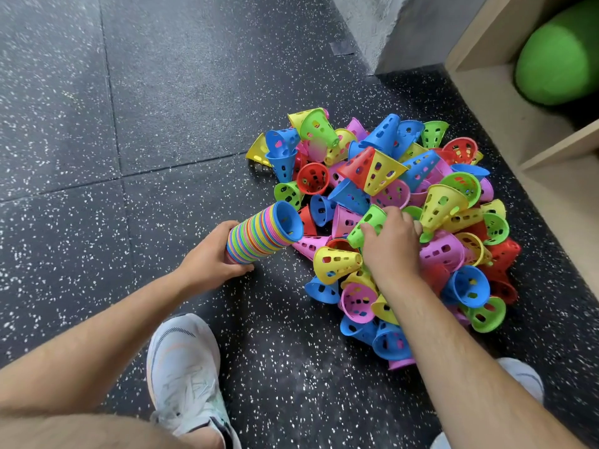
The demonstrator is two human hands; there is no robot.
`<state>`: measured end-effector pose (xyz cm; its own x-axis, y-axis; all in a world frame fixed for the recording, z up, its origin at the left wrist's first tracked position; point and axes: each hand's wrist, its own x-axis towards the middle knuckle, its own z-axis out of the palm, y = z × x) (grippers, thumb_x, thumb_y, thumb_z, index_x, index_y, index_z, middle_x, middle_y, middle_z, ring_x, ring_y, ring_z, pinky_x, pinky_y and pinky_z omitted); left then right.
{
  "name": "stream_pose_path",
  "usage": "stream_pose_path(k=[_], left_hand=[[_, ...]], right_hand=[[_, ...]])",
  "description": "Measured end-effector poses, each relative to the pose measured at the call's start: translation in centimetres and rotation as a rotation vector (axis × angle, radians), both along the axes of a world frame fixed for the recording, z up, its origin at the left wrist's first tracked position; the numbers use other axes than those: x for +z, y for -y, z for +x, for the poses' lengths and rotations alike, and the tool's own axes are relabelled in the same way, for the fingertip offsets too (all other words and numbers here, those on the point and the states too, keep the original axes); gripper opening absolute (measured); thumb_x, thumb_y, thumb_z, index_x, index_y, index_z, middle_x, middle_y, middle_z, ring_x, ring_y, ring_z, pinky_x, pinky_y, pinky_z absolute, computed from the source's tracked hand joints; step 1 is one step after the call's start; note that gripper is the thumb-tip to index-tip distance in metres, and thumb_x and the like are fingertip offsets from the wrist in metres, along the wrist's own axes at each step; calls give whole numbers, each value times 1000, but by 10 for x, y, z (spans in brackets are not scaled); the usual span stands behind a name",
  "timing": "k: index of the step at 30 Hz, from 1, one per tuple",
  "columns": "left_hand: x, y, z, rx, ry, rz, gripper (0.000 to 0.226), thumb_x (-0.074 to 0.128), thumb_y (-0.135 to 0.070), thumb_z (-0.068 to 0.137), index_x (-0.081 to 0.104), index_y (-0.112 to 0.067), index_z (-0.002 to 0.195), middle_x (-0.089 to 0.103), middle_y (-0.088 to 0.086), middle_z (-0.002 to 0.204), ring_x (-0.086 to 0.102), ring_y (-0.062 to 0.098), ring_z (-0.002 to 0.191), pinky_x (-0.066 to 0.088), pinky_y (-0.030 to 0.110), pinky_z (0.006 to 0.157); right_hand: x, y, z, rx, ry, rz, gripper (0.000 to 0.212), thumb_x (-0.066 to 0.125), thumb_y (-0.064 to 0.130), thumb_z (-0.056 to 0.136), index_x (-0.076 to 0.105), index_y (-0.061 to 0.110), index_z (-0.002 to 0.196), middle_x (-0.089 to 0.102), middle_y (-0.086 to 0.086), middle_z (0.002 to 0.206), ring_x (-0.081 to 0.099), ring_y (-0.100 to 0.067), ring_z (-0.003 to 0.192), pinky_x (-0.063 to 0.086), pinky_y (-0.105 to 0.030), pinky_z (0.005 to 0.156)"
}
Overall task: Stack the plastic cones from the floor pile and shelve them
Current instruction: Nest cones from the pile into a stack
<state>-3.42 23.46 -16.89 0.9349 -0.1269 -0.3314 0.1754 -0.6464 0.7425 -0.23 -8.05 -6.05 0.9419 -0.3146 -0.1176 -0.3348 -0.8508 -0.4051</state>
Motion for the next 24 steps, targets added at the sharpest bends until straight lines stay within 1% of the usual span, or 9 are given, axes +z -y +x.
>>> stream_pose_path(k=[2, 5, 9, 12, 14, 17, 19, 21, 24], left_hand=[[-1, -1, 0, 5, 1, -7, 79, 83, -50, 63, 43, -42, 131, 60, -19, 117, 62, 12, 108, 52, 45, 99], [0, -1, -1, 22, 0, -22, 79, 82, -52, 62, 42, -44, 130, 61, -17, 116, 63, 12, 107, 53, 44, 98], [1, -1, -2, 31, 1, -45, 78, 82, -51, 63, 42, -44, 129, 61, -17, 117, 63, 11, 108, 53, 44, 98], [1, -1, -3, 37, 12, -47, 80, 84, -48, 64, 43, -41, 132, 60, -16, 119, 62, 12, 109, 51, 44, 100], [0, -1, -3, 41, 14, -44, 81, 84, -47, 64, 43, -40, 133, 60, -15, 120, 62, 13, 110, 51, 43, 100], [0, -1, -3, 50, 31, -41, 77, 89, -40, 68, 43, -42, 130, 61, -15, 118, 62, 12, 108, 52, 40, 98], [0, -1, -2, 62, 46, -49, 75, 92, -27, 73, 43, -40, 128, 62, -12, 117, 62, 14, 107, 52, 38, 97], [-1, -1, -1, 54, 56, -52, 74, 91, -22, 75, 43, -37, 129, 61, -10, 117, 62, 14, 107, 51, 36, 97], [0, -1, -1, 4, 58, -22, 77, 91, -23, 75, 45, -31, 136, 59, -9, 121, 59, 13, 109, 49, 36, 99]], right_hand=[[0, 0, -2, 46, 85, 16, 30, 53, 31, 102, 59, 11, 123, 61, -7, 121, 43, -25, 115, 41, -43, 94], [5, -13, -2, 155, 302, 67, 20, 53, 28, 101, 68, 16, 105, 67, 0, 101, 37, -17, 96, 40, -38, 86], [10, -45, 3, 172, 505, 287, 15, 63, 27, 96, 74, 19, 102, 60, 2, 102, 50, -17, 100, 43, -29, 91], [12, -65, 2, 234, 561, 426, 13, 67, 19, 94, 76, 12, 102, 58, 0, 104, 52, -2, 99, 42, -16, 95], [8, -74, -3, 292, 527, 437, 14, 68, 17, 93, 76, 10, 102, 61, -5, 106, 52, -1, 98, 39, -9, 93], [-6, -84, -15, 378, 384, 485, 17, 65, 20, 94, 76, 10, 104, 60, -7, 113, 55, -7, 105, 43, -16, 96], [-13, -88, -24, 469, 270, 492, 24, 58, 23, 97, 73, 11, 112, 59, -5, 119, 52, -6, 112, 39, -15, 101], [-16, -86, -27, 526, 199, 504, 31, 52, 22, 99, 65, 11, 125, 58, -4, 125, 54, -10, 115, 37, -14, 104], [-13, -78, -22, 432, 132, 574, 37, 50, 19, 99, 52, 13, 136, 56, -3, 128, 59, -15, 114, 50, -36, 100]])
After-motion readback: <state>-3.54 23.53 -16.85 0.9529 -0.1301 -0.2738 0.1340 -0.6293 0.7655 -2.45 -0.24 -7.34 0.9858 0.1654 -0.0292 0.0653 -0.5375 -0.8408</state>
